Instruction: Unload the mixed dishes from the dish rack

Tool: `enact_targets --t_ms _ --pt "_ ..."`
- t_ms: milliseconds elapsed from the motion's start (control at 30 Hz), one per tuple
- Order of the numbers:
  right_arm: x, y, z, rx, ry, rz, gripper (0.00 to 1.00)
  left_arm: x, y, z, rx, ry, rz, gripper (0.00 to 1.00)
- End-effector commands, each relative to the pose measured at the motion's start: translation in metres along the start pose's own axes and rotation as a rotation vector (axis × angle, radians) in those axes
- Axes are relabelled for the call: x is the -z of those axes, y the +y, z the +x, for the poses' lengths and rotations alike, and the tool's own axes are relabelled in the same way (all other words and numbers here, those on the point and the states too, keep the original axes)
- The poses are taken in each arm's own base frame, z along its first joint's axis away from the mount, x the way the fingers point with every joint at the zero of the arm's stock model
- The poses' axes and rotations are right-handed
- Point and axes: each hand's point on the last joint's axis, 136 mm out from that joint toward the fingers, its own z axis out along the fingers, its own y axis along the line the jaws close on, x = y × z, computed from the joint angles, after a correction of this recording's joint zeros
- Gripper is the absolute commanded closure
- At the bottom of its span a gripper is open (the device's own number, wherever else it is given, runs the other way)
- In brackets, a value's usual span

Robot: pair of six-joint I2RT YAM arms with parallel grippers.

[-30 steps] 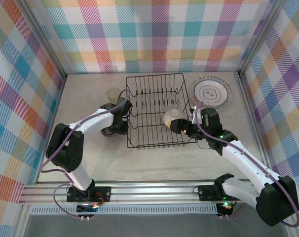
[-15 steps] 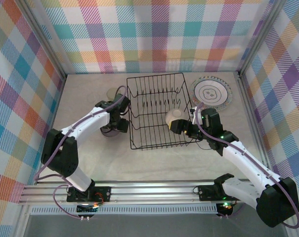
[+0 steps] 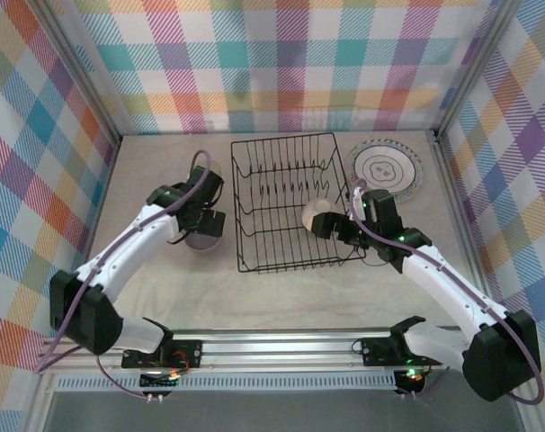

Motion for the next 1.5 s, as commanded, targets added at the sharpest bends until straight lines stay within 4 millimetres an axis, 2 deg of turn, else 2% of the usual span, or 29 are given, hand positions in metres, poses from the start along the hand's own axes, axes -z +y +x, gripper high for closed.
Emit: enact_targets --t_ms 0,133,300,467,700,933,1300,1467 --pt "-0.002 -0.005 -0.018 0.05 -0.014 0.066 0.01 0.028 -0.002 -0.005 0.101 -0.105 0.112 0.0" --pt "-0.015 -0.014 -0.031 0.07 0.003 0.15 0.01 0.069 -0.035 -0.017 0.227 -0.222 0.415 0.0" --pt "-0.031 -0.027 -0.046 0.095 0.011 0.238 0.01 0.115 -0.071 -0.028 0.287 -0.276 0.731 0.0" --pt "-0.05 -0.024 -0.055 0.103 0.036 0.228 0.01 0.137 -0.095 -0.034 0.282 -0.299 0.898 0.0" --pt "-0.069 -0.03 -0.058 0.127 0.067 0.242 0.01 0.128 -0.119 -0.04 0.287 -0.284 0.97 0.01" --pt "-0.084 -0.029 -0.045 0.133 0.122 0.191 0.01 0.113 -0.138 -0.044 0.279 -0.252 0.997 0.02" --pt "-0.087 -0.009 -0.017 0.151 0.167 0.103 0.01 0.1 -0.156 -0.053 0.275 -0.237 1.036 0.03" --pt "-0.071 -0.005 -0.029 0.173 0.106 0.129 0.01 0.093 -0.158 -0.052 0.276 -0.226 1.033 0.03"
